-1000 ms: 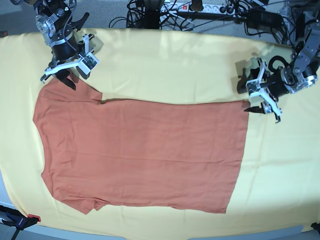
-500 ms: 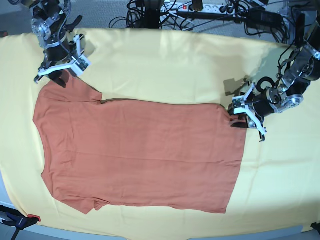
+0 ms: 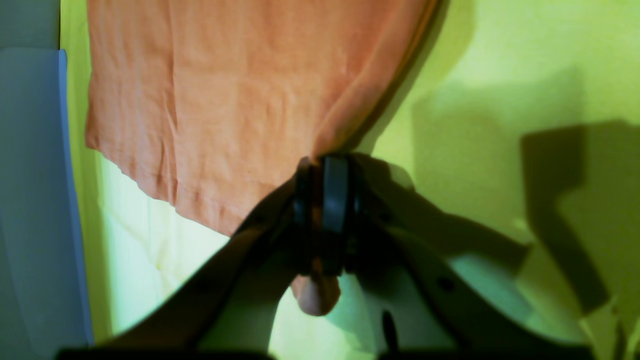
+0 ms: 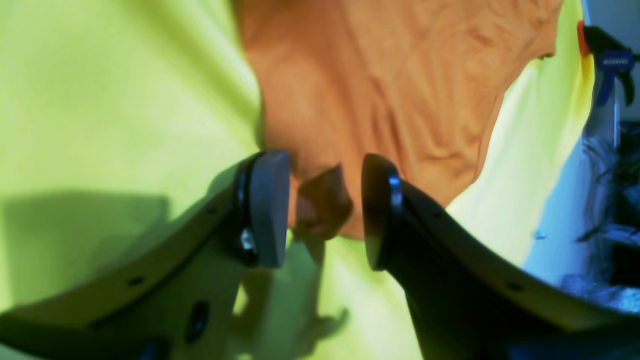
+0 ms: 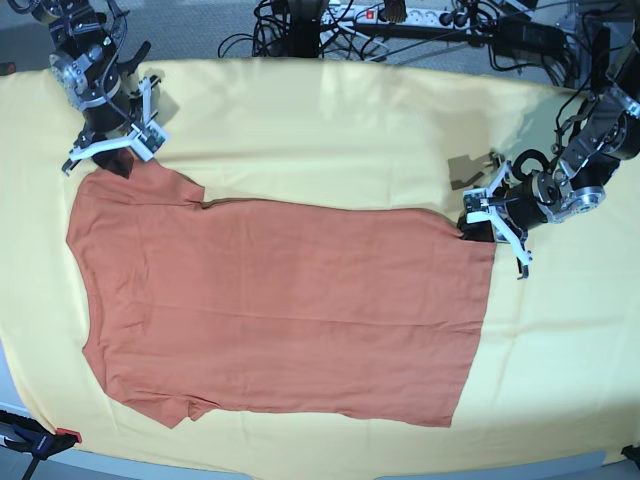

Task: Fold the T-shirt properly
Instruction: 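Pull the grasped shoulder corners apart to stretch the shirt flat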

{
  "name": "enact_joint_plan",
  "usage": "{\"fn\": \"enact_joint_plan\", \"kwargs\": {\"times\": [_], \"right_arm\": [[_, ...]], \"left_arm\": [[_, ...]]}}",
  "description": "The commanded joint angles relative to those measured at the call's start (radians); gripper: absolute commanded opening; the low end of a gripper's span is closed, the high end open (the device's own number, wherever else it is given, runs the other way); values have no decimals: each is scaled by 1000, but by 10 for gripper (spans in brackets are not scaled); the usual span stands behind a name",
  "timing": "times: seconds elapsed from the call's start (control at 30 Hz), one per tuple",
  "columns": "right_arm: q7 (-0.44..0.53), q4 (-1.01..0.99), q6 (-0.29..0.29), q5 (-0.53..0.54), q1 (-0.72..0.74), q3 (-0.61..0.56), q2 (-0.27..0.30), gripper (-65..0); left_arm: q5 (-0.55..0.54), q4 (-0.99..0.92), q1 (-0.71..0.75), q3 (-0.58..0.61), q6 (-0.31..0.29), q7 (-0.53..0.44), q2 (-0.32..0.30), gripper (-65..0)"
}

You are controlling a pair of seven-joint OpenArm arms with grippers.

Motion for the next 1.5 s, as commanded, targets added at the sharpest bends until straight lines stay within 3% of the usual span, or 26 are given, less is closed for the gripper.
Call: {"fn": "enact_joint_plan", "kwargs": {"times": [0.0, 0.07, 0.13, 0.27, 0.37, 0.67, 0.97, 1.07, 1.27, 1.47], "right_arm": [[-12, -3, 3, 13, 9, 6, 13, -331], [-13, -8, 38, 40, 18, 6, 13, -259], [-12, -8, 17, 40, 18, 6, 13, -306], [-46, 3, -110, -38, 18, 6, 13, -650], [-92, 53, -177, -72, 17, 6, 16, -650], [-167, 184, -140, -61, -62, 6, 96, -650], [-265, 239, -124, -62, -229, 6, 204, -650], [-280, 292, -131, -69, -293, 6, 221, -650], [-286, 364, -120, -69, -393, 8, 226, -650], [-331, 366, -138, -98, -442, 8, 226, -650]], "left_arm": [[5, 2, -12, -8, -4, 11, -17, -642], [6, 2, -12, -8, -4, 12, -18, -642], [6, 2, -12, -8, -4, 12, -18, -642], [2, 12, -18, -8, -3, 11, -24, -642], [-56, 45, -32, -8, -4, 17, -33, -643], [-183, 208, -33, -9, -11, 121, -135, -650], [-218, 333, -33, -9, -189, 115, -280, -650], [-291, 356, -32, -9, -295, 112, -310, -650], [-447, 402, 14, -8, -295, 117, -364, -650], [-447, 446, 112, -8, -295, 117, -431, -650]]}}
